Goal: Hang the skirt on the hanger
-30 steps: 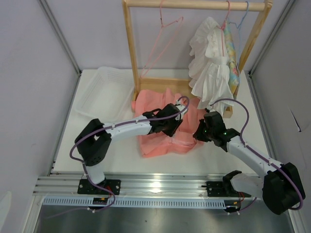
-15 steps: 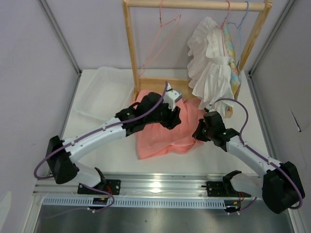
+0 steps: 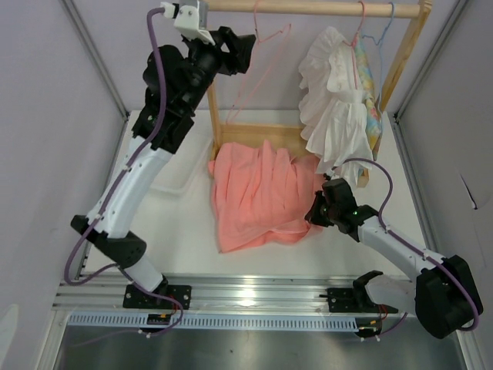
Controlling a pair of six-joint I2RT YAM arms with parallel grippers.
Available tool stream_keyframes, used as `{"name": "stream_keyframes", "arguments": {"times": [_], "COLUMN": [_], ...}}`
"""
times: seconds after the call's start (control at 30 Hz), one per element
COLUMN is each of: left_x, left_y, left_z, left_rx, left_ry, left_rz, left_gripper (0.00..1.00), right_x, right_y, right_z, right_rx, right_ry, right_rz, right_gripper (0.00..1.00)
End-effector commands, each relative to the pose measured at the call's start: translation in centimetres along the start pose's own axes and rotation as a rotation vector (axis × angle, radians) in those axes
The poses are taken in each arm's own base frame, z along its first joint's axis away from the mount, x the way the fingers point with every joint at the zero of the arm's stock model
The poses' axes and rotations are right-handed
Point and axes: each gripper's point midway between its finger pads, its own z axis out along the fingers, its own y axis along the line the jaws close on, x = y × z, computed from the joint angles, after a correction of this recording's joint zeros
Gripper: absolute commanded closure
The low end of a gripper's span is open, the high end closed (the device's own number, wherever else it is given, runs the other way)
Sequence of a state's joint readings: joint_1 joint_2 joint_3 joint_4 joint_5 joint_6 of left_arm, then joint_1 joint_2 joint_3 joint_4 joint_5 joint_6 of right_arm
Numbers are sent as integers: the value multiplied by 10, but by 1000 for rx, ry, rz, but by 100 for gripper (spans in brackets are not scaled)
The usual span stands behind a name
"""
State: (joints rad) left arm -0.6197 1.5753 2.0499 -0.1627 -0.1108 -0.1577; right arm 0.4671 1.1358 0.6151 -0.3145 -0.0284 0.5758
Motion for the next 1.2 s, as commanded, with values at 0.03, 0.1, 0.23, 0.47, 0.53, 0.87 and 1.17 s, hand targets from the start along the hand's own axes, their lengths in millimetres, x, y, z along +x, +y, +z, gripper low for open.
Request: {"name": "stream_keyframes", "arguments": {"times": [0.03,0.1,0.23,0.47,0.53,0.87,1.17], "left_x": [42,37,57,63,66,80,88], "left_y": [13,14,43,53,56,57,64], "left_z": [50,61,83,95,100,117,125], "left_rx": [40,72,10,23,28,55,24], "left_ry": [52,23,38,-14,-28,-35,-44], "left_rz": [26,3,-16,1,0,-12,-28], "left_gripper": [27,27,27,27,27,28,29], "right_x": [-6,-6,-5,-3,-2,-3,-4], "right_y": [0,-1,-1,-3,-4,-5,-9], "right_z": [0,-3,-4,-4,-4,0,0], "right_rx": [-5,-3,-7,-11,-9,-17,-14], "right_ry": [-24,-29,-32,-27,-27,-25,-24], "right_rz": [-4,-6,-5,-11,-13,-12,-12], "right_gripper": [100,100,100,100,100,100,100]}}
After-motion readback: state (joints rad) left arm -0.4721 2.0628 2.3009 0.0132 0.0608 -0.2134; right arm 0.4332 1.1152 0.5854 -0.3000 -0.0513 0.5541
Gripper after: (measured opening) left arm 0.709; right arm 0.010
